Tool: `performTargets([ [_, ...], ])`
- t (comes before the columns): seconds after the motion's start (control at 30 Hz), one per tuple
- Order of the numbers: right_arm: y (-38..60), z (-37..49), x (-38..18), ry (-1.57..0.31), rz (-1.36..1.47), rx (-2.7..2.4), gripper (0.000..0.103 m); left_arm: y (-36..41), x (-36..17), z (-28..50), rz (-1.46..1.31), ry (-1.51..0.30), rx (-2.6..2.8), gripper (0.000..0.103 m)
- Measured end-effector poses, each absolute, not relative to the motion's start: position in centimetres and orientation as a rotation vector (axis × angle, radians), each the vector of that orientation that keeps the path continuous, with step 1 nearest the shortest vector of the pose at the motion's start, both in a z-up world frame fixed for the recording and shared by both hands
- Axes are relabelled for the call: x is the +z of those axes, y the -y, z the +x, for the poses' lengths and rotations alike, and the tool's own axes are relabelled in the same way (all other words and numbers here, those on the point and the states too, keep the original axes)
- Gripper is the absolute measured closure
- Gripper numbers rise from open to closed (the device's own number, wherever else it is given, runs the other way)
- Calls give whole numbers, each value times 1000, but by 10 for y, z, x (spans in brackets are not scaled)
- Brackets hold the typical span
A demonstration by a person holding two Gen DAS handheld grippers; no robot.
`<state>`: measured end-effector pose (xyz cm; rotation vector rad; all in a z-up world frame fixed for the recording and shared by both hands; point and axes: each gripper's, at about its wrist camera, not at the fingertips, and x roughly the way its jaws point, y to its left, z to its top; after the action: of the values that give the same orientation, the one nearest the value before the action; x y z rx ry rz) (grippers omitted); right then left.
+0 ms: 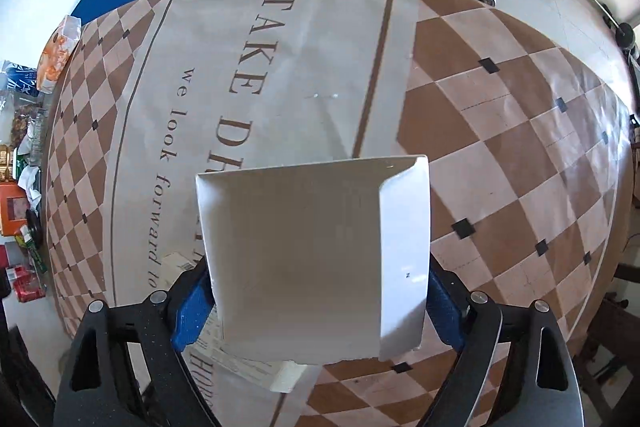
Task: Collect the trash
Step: 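Grasp the cream medicine box with the left gripper while the right grasps the green-white box, then lift both boxes and carry them over the bin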
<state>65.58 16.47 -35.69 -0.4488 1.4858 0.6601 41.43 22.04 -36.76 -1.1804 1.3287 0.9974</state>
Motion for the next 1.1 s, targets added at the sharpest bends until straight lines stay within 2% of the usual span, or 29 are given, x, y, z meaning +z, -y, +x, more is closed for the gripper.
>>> performTargets([
  [0.23, -86, 710, -361, -1513, -388, 566, 13, -223, -405, 429, -1504, -1252, 956, 1],
  [0.3, -66, 719, -365, -1533, -359, 548, 13, -223, -407, 434, -1475, -1255, 970, 13],
  [0.33, -62, 720, -366, -1541, -357, 549, 13, -222, -405, 439, -1419, -1280, 971, 27],
  [0.6, -49, 708, -371, -1542, -487, 600, 13, -158, -390, 489, -601, -1562, 637, 26],
  [0.7, -49, 704, -375, -1536, -519, 590, 13, -144, -402, 480, -613, -1616, 631, 22],
  [0.83, -32, 710, -378, -1556, -522, 550, 13, -148, -398, 460, -714, -1542, 668, 28],
  [1.1, -29, 712, -377, -1538, -478, 542, 15, -129, -377, 447, -625, -1512, 682, 29],
])
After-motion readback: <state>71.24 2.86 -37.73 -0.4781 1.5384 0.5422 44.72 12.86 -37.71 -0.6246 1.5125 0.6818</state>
